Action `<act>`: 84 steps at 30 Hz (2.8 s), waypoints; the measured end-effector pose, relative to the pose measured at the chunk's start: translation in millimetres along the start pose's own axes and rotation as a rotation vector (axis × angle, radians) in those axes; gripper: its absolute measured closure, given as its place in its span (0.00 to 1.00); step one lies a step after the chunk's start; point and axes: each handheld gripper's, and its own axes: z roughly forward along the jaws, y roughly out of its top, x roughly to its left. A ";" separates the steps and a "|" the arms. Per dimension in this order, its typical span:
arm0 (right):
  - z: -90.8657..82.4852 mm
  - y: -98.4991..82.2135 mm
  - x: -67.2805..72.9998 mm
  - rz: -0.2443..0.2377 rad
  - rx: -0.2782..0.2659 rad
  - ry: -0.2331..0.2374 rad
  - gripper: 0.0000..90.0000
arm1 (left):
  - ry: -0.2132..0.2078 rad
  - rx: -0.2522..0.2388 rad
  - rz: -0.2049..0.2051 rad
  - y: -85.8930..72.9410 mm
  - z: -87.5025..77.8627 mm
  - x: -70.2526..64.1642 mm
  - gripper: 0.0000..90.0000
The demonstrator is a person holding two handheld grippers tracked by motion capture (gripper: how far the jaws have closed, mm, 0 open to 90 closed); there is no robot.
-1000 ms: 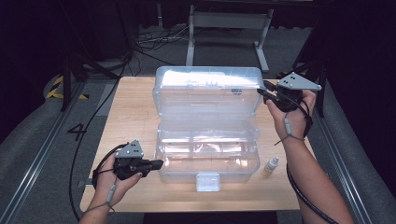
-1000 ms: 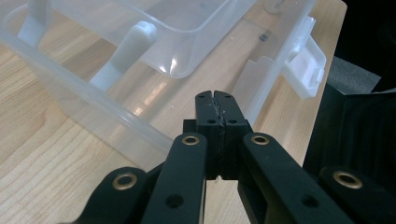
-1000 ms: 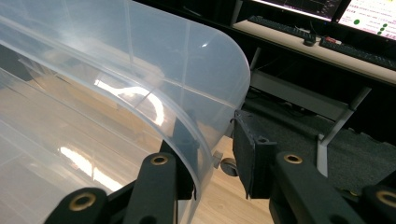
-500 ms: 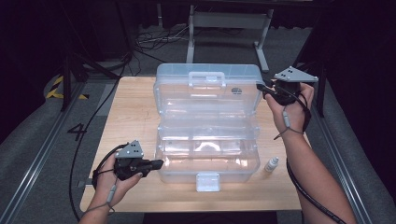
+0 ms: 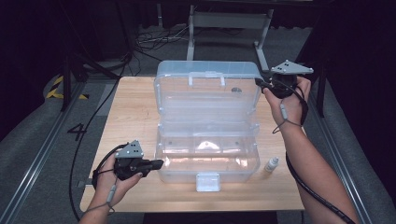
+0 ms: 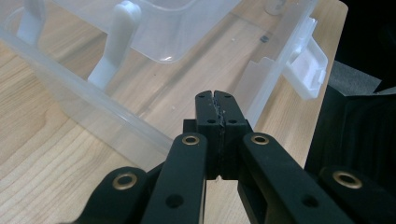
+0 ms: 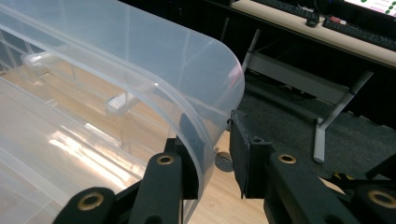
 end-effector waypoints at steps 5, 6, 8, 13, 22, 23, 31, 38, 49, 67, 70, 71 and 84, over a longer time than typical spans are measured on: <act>4.5 2.1 -2.6 0.003 0.012 0.000 0.83 | -0.002 0.001 0.001 0.1 0.0 0.3 1.00; 5.6 2.7 -3.0 0.005 0.016 0.001 0.83 | -0.001 0.002 0.001 0.0 -0.1 0.2 1.00; 7.9 3.7 -3.8 0.006 0.021 -0.001 0.83 | -0.001 0.000 0.000 0.0 0.0 0.1 1.00; 14.0 5.8 -6.8 0.017 0.034 0.001 0.84 | -0.002 0.000 -0.002 -0.2 -0.1 0.1 1.00; 24.1 8.8 -10.0 0.027 0.053 -0.006 0.86 | -0.004 -0.001 0.000 -0.3 0.0 0.4 1.00; 25.1 9.0 -10.4 0.027 0.055 -0.007 0.86 | -0.003 -0.001 0.003 -0.3 0.0 0.5 1.00; 33.4 10.3 -13.0 0.043 0.066 -0.010 0.87 | -0.003 -0.001 0.005 -0.4 -0.1 0.4 1.00; 41.4 10.2 -16.8 0.055 0.069 -0.006 0.89 | -0.002 0.002 0.008 0.2 0.1 0.3 1.00; 57.5 11.0 -23.8 0.086 0.094 0.005 0.91 | -0.002 0.003 0.009 0.3 0.1 0.3 1.00; 75.4 11.4 -29.1 0.111 0.139 0.004 0.92 | -0.006 0.001 0.009 0.3 0.2 0.8 1.00; 79.9 11.5 -30.1 0.117 0.151 0.006 0.93 | -0.007 0.001 0.011 0.3 0.1 0.9 1.00; 81.0 11.4 -30.3 0.121 0.152 0.007 0.93 | -0.007 0.001 0.012 0.3 0.1 0.9 1.00; 97.7 9.4 -35.6 0.134 0.194 0.016 0.94 | -0.005 0.008 0.016 1.2 1.1 0.8 1.00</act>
